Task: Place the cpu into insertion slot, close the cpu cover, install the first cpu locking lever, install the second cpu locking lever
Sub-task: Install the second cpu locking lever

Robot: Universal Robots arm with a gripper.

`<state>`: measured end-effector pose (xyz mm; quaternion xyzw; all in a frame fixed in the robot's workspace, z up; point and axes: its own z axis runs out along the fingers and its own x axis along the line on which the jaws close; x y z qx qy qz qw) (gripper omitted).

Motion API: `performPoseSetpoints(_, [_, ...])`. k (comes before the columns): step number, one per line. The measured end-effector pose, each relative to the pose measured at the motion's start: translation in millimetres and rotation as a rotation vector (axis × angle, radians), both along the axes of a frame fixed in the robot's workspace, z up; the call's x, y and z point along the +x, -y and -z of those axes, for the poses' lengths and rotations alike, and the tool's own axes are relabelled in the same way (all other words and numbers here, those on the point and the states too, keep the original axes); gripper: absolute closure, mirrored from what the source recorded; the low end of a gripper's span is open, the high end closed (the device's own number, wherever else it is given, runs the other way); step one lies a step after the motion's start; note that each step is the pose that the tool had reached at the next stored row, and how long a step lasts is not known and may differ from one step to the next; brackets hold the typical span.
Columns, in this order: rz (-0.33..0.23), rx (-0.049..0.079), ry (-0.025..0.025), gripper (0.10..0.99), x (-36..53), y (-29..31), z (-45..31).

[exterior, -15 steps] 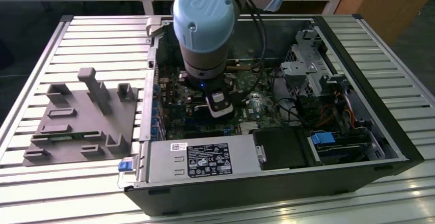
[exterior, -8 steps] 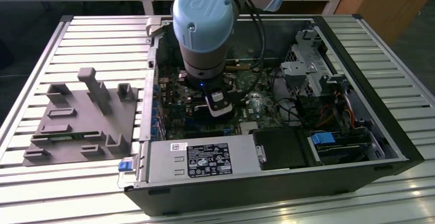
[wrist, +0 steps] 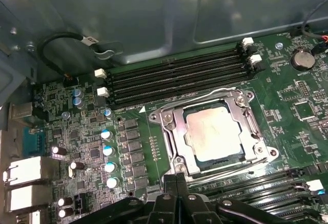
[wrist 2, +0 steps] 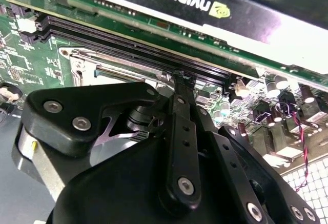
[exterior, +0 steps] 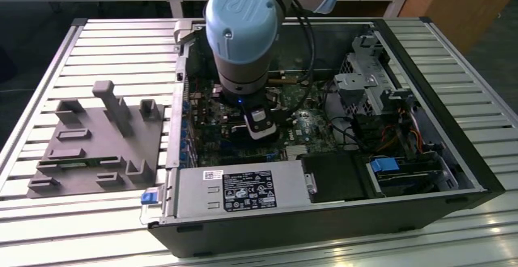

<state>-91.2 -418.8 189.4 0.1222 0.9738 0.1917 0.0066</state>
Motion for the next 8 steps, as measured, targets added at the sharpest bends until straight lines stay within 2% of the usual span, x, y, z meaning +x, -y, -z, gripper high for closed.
performPoseSetpoints(8, [0.0, 0.0, 0.0001, 0.984, -1.9, -3.8, 0.9])
